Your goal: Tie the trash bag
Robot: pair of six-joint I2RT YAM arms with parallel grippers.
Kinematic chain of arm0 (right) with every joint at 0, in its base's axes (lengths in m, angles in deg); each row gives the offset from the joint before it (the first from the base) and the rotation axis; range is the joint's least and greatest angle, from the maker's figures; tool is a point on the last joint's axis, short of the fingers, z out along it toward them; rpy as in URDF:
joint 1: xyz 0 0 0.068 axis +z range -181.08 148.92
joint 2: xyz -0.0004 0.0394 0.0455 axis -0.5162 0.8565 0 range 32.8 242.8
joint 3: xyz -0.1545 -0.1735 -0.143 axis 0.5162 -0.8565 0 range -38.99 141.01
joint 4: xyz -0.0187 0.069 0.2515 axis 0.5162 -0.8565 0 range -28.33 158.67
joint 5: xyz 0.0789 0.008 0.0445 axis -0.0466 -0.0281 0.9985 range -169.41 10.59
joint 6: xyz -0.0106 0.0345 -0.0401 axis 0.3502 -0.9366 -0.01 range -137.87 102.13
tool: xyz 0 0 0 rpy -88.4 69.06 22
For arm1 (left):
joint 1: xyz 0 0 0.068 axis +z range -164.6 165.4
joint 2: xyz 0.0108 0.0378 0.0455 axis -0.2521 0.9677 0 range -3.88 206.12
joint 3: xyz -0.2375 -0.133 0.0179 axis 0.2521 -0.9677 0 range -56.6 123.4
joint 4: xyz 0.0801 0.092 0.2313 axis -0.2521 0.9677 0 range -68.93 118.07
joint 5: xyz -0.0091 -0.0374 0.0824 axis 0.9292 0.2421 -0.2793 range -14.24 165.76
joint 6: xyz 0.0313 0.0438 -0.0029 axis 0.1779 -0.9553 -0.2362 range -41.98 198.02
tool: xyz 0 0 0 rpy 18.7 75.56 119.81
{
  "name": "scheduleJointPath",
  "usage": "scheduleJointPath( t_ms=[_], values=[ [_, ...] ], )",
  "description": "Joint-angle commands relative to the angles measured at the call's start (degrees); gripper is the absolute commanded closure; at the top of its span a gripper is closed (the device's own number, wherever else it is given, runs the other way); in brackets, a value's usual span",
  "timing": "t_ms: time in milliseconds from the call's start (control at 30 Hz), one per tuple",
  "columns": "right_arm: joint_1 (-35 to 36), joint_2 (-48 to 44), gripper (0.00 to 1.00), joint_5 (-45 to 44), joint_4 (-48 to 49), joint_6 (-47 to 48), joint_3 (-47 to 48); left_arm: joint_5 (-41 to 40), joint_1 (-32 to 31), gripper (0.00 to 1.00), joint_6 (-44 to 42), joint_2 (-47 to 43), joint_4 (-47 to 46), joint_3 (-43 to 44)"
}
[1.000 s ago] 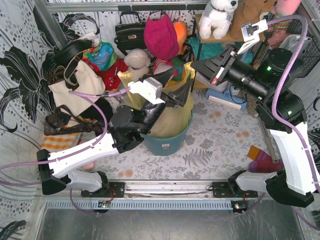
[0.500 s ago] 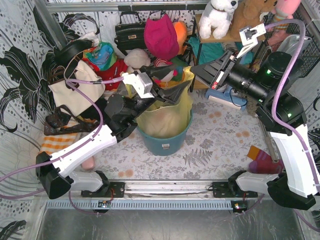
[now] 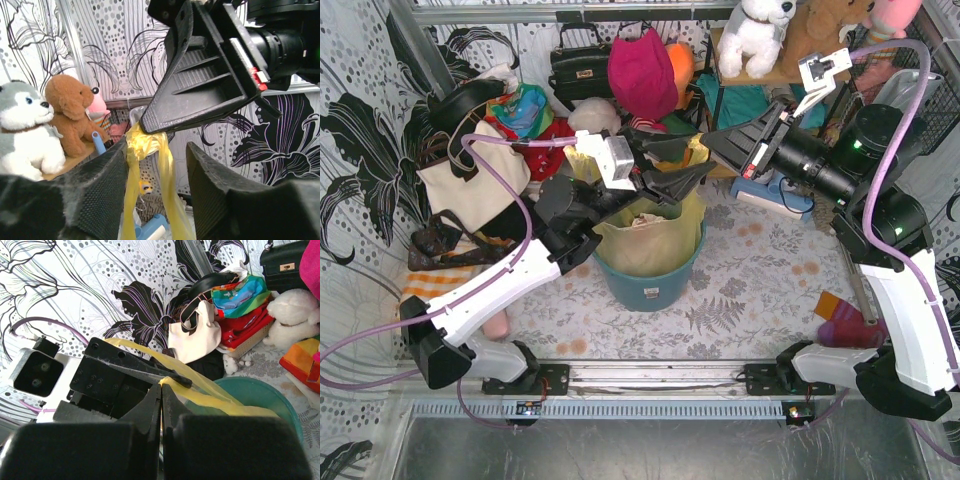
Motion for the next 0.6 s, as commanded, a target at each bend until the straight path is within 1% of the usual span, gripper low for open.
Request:
scheduleJointPath(
  t_ms=[0, 67, 233, 367, 433, 533, 567],
  values=[
    [0.4, -1.2, 1.0, 0.6, 2.9, 0.3, -0.5, -3.5, 0.3, 0.48, 1.0, 0.1, 0.4, 2.0],
    [0.4, -1.2, 1.0, 0.6, 2.9, 0.3, -0.6, -3.7, 0.3, 0.53, 1.1, -0.2, 0.0, 1.7],
    [0.4, -1.2, 1.0, 0.5, 2.9, 0.5, -1.0, -4.4, 0.3, 0.57, 1.4, -0.8, 0.0, 1.6],
    [0.4, -1.4, 1.0, 0.3, 3.0, 0.5, -1.3, -5.0, 0.3, 0.64, 1.8, -1.3, -0.6, 1.4],
    [0.4, -1.6, 1.0, 0.1, 3.1, 0.8, -1.3, -5.0, 0.3, 0.72, 1.6, -1.4, -0.1, 1.5],
    [0.4, -1.8, 1.0, -0.7, 3.1, 1.6, -1.1, -4.6, 0.3, 0.88, 1.4, -1.3, 0.9, 2.0],
    [0.4, -1.8, 0.97, -1.1, 3.1, 1.9, -1.1, -4.4, 0.3, 0.94, 1.4, -1.2, 1.2, 2.3]
  ],
)
